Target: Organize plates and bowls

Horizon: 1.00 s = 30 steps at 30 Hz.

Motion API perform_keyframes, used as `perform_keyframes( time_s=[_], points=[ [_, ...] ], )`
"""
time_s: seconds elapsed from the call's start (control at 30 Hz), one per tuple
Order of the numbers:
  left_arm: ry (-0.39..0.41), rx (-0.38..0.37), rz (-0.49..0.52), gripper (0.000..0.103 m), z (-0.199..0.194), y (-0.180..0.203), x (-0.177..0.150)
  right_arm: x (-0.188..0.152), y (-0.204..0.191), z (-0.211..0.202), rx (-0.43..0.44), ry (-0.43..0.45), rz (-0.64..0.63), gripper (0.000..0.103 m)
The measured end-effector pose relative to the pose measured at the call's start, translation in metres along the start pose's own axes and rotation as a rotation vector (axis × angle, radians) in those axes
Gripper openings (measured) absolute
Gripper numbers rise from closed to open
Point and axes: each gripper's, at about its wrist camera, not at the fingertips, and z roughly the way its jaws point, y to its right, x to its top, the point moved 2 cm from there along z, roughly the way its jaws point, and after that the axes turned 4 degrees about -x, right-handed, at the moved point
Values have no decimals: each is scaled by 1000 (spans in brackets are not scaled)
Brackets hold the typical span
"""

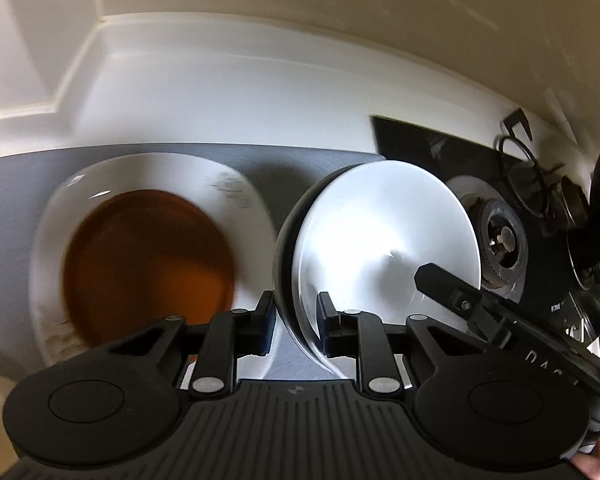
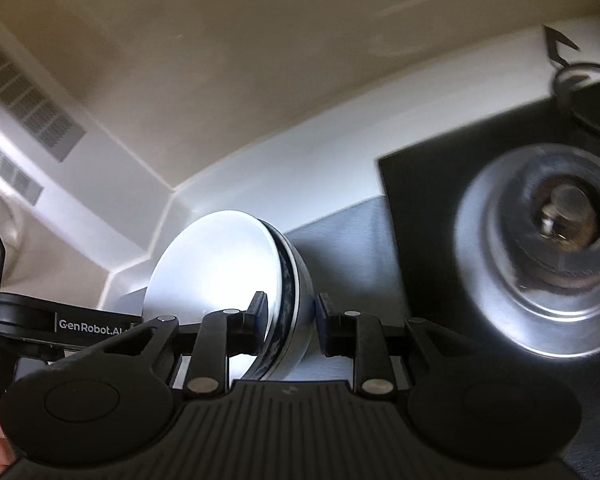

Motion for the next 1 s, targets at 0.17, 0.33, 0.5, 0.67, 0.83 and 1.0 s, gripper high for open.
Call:
perform_keyframes(
  time_s=[0.17,0.33,0.5,0.67,0.83,1.0],
  points=[
    [13,15,-79,24,-31,-40,-16,-5,-41,9,60,-51,-34,28],
    [14,64,-171,24,-60,-89,-38,-24,-91,33,132,-140,-106,28],
    [30,91,-291,24,-94,-141,-67,-48,-148,49,193,-225,-196,28],
    [60,109,-398,24,-133,-183,-98,-69,-204,56,270,-291,-282,29],
    [92,158,-425,24,-176,-210,-118,-88,-259,53,338,-324,-368,29],
    [120,146,-468,24,-205,-228,-137,-98,-292,41,383,-342,-438,29]
  ],
)
